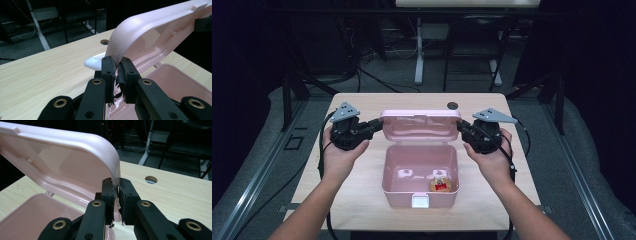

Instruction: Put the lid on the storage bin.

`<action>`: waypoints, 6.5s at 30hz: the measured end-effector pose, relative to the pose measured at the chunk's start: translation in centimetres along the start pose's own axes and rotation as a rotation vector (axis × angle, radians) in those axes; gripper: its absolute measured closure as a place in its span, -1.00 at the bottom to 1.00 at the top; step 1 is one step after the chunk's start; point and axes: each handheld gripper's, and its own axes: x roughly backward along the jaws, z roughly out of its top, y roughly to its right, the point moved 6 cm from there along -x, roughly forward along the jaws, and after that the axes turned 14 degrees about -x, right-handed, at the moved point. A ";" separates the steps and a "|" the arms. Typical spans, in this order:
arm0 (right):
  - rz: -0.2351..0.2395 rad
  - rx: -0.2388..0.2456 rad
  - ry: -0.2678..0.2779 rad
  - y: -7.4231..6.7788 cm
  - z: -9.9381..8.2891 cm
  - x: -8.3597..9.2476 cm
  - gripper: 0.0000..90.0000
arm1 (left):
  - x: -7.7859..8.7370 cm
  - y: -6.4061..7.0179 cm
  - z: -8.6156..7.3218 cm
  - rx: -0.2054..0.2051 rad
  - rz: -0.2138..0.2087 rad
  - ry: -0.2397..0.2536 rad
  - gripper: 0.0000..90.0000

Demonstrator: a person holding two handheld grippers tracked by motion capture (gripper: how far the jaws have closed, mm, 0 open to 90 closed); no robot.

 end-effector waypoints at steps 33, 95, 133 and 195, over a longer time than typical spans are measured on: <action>0.025 0.025 0.014 -0.4 -1.6 1.6 0.81 | 1.3 1.2 -0.9 -0.017 -0.015 0.042 0.81; 0.082 0.007 -0.023 -0.2 -5.7 3.4 0.77 | 4.5 4.3 -3.1 -0.018 -0.129 0.057 0.98; -0.003 -0.039 -0.028 5.4 -9.4 2.3 -0.01 | 4.2 6.3 -5.7 -0.001 -0.169 0.061 0.99; -0.031 -0.034 0.013 7.0 -11.8 1.7 -0.17 | 4.8 9.4 -11.3 0.001 -0.213 -0.020 0.99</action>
